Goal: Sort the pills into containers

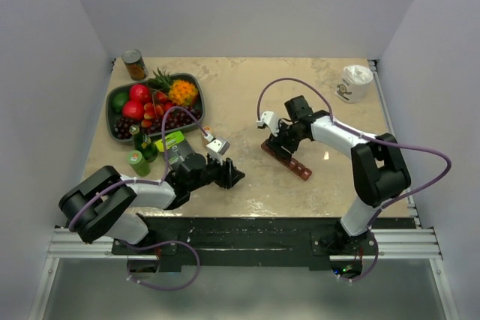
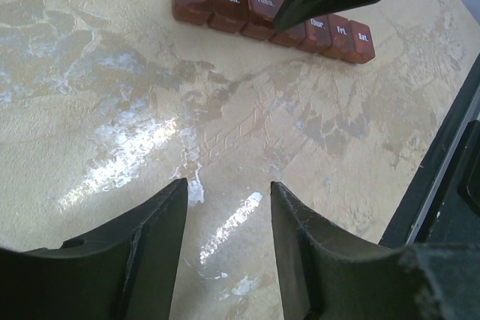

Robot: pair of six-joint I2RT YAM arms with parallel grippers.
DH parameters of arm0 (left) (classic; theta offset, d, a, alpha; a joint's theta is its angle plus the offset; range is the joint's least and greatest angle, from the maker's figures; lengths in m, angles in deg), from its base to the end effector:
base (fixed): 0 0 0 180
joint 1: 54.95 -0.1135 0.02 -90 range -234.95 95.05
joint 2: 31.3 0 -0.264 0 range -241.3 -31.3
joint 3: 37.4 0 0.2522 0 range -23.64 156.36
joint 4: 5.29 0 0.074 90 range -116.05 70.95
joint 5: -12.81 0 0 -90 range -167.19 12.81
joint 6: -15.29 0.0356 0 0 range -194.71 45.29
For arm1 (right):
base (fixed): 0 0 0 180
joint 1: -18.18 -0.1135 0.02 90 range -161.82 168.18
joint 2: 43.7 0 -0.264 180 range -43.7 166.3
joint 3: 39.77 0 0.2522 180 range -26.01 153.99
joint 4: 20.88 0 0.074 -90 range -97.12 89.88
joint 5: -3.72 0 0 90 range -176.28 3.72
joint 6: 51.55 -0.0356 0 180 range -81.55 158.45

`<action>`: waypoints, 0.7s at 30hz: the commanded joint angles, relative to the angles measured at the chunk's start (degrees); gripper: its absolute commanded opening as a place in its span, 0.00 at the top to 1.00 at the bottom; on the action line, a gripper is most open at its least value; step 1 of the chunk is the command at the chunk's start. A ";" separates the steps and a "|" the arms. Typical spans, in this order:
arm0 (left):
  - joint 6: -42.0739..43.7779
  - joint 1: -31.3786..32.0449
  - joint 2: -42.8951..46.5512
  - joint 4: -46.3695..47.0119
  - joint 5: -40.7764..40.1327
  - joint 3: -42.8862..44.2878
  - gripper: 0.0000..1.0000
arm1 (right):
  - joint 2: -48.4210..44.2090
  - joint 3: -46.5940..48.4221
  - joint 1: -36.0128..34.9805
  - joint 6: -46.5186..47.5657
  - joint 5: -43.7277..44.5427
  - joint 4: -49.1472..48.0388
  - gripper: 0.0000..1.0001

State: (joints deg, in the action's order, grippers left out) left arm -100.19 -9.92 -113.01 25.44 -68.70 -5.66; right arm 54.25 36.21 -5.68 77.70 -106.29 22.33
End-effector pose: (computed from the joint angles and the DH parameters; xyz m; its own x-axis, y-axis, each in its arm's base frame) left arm 0.1710 -0.1786 0.1456 -0.5536 -0.0478 -0.8314 0.6204 0.6423 -0.4501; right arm 0.3019 0.1469 0.1831 -0.3192 -0.7913 -0.5216 -0.9212 0.3882 -0.0251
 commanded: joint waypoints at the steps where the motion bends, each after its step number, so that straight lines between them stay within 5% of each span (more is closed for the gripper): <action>1: 2.01 0.14 0.24 2.71 -1.37 -0.22 0.47 | -3.56 0.01 1.36 -0.92 -0.12 -1.59 0.38; 21: 2.36 0.05 0.24 2.36 -1.64 0.30 0.47 | -5.14 -0.43 8.30 -2.42 0.15 -2.65 0.47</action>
State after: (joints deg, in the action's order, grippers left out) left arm -99.73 -9.92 -113.01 25.44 -68.90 -5.66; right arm 51.48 36.21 1.43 76.21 -106.25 21.31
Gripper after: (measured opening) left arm 0.532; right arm 0.537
